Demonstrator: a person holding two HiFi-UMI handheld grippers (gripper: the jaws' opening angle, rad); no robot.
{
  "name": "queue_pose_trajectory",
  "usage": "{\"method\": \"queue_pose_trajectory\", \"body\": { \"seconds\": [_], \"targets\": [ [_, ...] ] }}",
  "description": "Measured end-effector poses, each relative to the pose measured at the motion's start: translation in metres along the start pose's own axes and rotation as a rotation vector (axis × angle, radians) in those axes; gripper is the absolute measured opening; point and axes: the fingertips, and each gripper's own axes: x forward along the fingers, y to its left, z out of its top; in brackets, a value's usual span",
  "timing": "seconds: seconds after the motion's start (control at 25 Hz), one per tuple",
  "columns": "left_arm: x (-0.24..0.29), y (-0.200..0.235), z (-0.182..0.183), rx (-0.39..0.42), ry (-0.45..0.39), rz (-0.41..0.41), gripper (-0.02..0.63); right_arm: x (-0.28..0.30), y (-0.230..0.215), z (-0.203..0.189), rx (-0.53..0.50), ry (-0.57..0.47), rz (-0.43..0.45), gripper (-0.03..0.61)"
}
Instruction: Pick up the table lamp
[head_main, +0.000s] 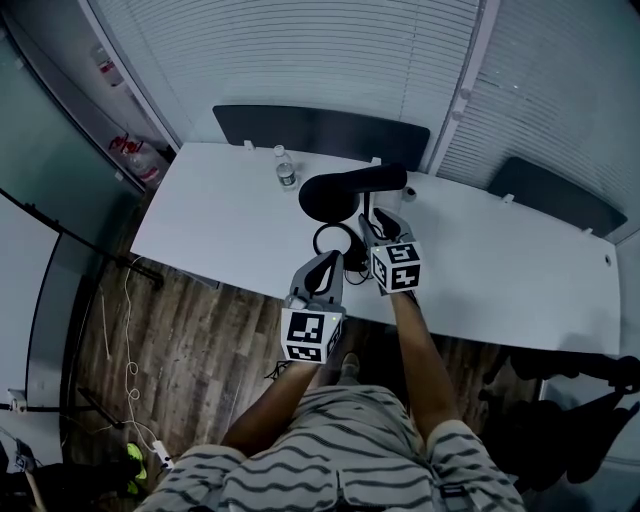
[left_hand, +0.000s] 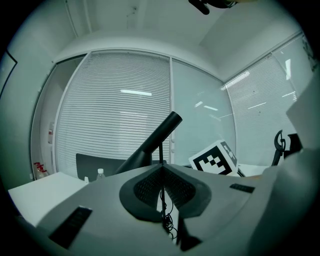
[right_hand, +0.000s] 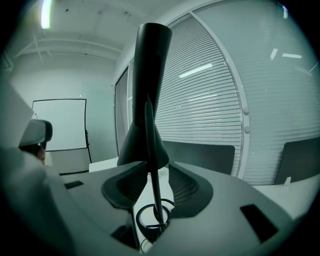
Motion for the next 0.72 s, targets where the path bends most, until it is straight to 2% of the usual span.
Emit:
{"method": "queue_pose_trajectory", "body": {
  "seconds": [0.24, 0.52, 0.72],
  "targets": [
    [0.005, 0.003, -0.005, 0.012, 0.010, 0.009, 0.005, 0.014, 0.001, -0.005, -0.017, 0.003, 0.022, 0.132],
    [0.010, 0.006, -0.007, 0.045, 0.018, 0.023, 0.006, 0.021, 0.005, -0.010, -0.064, -0.013, 0.028, 0.058],
    [0.009, 0.011, -0.012, 0.039, 0.034, 0.038, 0.006, 0.022, 0.005, -0.008, -0.078, -0.044, 0.027, 0.052]
  ]
}}
